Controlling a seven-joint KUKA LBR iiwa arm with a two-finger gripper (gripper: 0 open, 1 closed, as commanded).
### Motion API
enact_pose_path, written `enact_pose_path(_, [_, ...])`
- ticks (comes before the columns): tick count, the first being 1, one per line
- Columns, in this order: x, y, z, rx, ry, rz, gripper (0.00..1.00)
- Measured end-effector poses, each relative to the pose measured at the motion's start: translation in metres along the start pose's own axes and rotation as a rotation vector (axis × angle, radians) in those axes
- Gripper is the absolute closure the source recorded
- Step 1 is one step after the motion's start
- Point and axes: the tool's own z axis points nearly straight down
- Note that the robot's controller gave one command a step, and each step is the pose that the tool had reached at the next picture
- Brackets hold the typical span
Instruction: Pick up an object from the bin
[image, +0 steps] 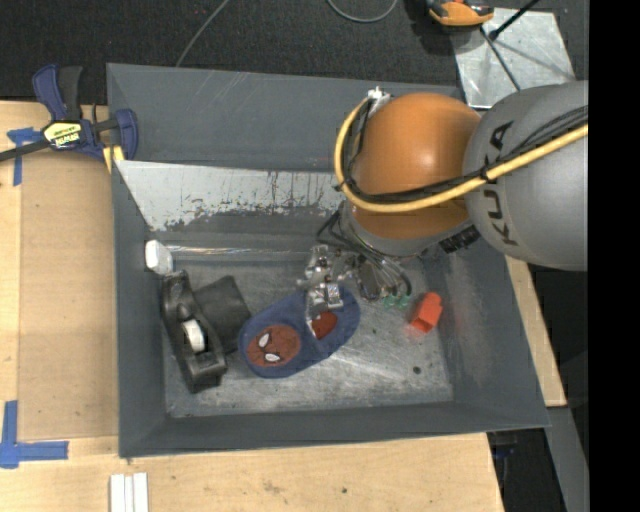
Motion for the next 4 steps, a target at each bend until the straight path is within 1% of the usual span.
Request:
enact_pose_path(1, [0.002, 0.0, 0.005, 0.0, 0.008, 0.0, 0.0])
enact_pose_path(2, [-0.051, -0.044, 0.132, -0.004, -0.003, -0.125, 0.0])
enact_pose_path(3, [-0.056, -0.043, 0.123, -0.004, -0.022, -0.124, 1.0])
enact_pose_path(4, [-0.061, -0.03, -0.01, 0.0, -0.002, -0.139, 1.0])
